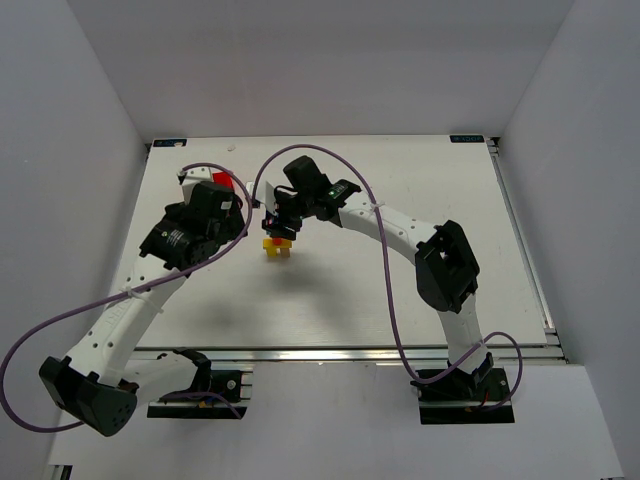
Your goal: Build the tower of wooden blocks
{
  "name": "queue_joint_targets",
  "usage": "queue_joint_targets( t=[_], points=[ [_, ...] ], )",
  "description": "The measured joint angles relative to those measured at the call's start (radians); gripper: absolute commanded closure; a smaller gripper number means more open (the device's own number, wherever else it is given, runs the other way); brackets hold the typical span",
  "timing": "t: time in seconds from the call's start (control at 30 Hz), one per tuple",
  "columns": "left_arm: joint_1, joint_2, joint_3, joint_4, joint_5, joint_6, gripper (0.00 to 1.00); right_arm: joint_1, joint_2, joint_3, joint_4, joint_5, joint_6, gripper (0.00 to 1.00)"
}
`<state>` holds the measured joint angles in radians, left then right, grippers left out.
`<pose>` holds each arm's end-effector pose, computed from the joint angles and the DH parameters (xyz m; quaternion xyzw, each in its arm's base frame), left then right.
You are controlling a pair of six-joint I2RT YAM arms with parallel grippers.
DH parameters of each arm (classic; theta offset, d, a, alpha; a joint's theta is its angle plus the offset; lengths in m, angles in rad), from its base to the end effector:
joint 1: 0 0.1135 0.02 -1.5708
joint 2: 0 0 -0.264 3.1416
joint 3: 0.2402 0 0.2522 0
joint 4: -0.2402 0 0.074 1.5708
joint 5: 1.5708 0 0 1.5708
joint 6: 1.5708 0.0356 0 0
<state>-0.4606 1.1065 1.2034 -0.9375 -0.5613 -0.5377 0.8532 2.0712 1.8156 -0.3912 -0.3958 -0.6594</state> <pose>0.1959 -0.0760 0.3554 -0.1334 0.8931 0.0629 0.4251 0.3080 0.3737 0.2769 -0.6660 0.5783 0.2175 0.4180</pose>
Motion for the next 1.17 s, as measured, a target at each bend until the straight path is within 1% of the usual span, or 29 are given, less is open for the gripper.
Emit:
queue_joint_targets(
  t=[0.03,0.07,0.1,0.23,0.3,0.4,0.5,0.57,0.67,0.73,0.8,0.97,1.07,1.17],
  points=[
    [0.001,-0.003,0.0,0.001,0.002,0.0,0.02,0.0,0.0,0.0,0.0,-0.002,0.002,0.3],
    [0.001,-0.006,0.0,0.002,0.003,0.001,0.02,0.0,0.0,0.0,0.001,-0.003,0.005,0.17],
    [0.001,-0.01,0.0,0.003,0.005,0.002,0.02,0.0,-0.002,0.0,0.001,-0.004,0.01,0.11],
    [0.002,-0.033,0.0,0.003,0.021,0.003,0.02,0.0,-0.041,-0.029,0.035,-0.007,0.041,0.11],
    [0.002,-0.048,0.002,0.003,0.031,0.003,0.02,-0.002,-0.101,-0.08,0.059,0.008,0.079,0.11],
    [0.001,-0.067,0.008,0.002,0.045,0.002,0.02,-0.008,-0.23,-0.2,0.142,0.058,0.173,0.11],
    [0.001,-0.074,0.027,-0.006,0.05,-0.005,0.02,-0.024,-0.372,-0.323,0.232,0.14,0.317,0.11],
    [0.001,-0.074,0.042,-0.02,0.051,-0.018,0.02,-0.046,-0.479,-0.418,0.286,0.248,0.458,0.11],
    [0.001,-0.074,0.049,-0.045,0.055,-0.043,0.02,-0.093,-0.644,-0.584,0.307,0.405,0.649,0.11],
    [0.001,-0.073,0.048,-0.066,0.057,-0.06,0.02,-0.124,-0.754,-0.701,0.264,0.518,0.774,0.11],
    [0.001,-0.072,0.047,-0.08,0.061,-0.074,0.02,-0.138,-0.847,-0.797,0.186,0.627,0.893,0.11],
    [0.001,-0.074,0.046,-0.098,0.078,-0.092,0.02,-0.131,-0.992,-0.921,-0.056,0.822,1.131,0.11],
    [0.001,-0.08,0.046,-0.108,0.08,-0.1,0.02,-0.131,-1.081,-0.98,-0.125,0.89,1.21,0.11],
    [0.001,-0.091,0.04,-0.113,0.081,-0.108,0.02,-0.131,-1.181,-1.042,-0.132,0.916,1.231,0.11]
  ],
)
